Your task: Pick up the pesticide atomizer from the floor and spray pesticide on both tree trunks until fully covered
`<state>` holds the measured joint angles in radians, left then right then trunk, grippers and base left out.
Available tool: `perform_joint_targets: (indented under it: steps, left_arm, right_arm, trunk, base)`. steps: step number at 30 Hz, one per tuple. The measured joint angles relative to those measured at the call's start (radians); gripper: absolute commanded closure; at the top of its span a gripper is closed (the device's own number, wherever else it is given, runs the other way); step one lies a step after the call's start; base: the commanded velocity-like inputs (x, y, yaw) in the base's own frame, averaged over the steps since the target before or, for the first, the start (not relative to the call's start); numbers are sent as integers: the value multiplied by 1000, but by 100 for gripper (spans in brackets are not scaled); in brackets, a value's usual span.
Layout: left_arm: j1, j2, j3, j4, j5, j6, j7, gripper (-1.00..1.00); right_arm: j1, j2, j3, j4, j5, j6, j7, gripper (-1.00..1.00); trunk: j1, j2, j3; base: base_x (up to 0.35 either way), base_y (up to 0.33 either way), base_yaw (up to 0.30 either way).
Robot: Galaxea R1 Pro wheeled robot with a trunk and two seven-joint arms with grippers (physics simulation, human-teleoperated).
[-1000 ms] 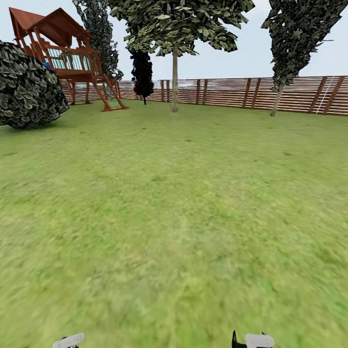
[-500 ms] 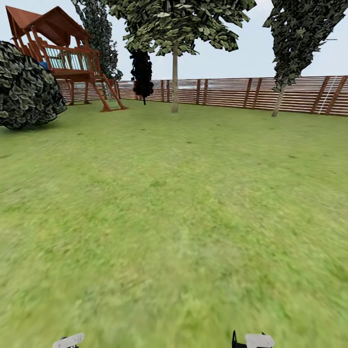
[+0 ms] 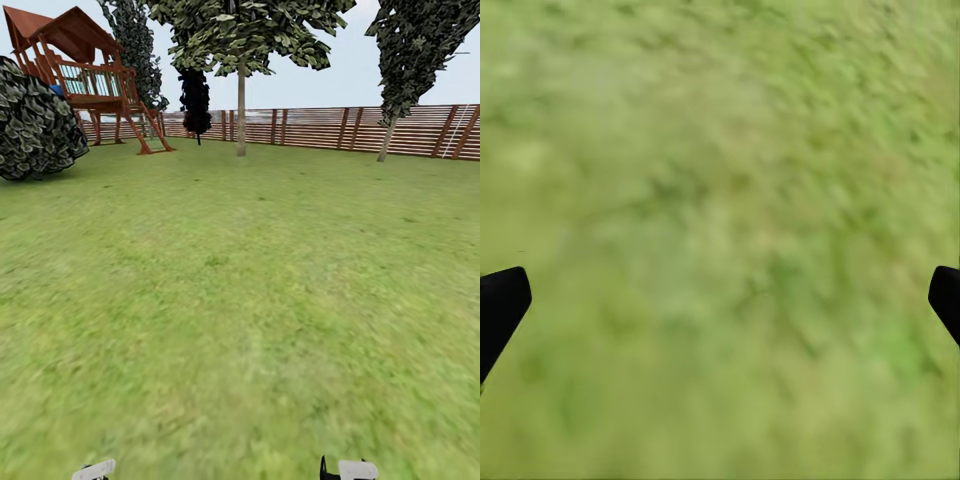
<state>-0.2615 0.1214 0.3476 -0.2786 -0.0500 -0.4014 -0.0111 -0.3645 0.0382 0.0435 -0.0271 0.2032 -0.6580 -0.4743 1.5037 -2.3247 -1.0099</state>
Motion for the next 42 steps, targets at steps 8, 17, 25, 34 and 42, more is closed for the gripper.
perform_joint_targets:
  steps: [8,17,25,34,42]
  left_arm:
    - [0,0,0,0,0,0,0,100]
    - [0,0,0,0,-1,0,1,100]
    - [0,1,1,0,0,0,1,100]
    - [0,2,2,0,0,0,8,100]
    - [0,2,2,0,0,0,10,100]
  right_arm:
    - [0,0,0,0,0,0,0,-100]
    - [0,0,0,0,0,0,0,-100]
    - [0,0,0,0,0,0,0,-100]
    - [0,0,0,0,0,0,0,-100]
    - [0,0,0,0,0,0,0,-100]
  trunk:
    - [0,0,0]
    - [0,0,0]
    - [0,0,0]
    - [0,0,0]
    - [0,0,0]
  base:
    - [339,0,0]
    - [339,0,0]
    - [339,0,0]
    - [339,0,0]
    - [339,0,0]
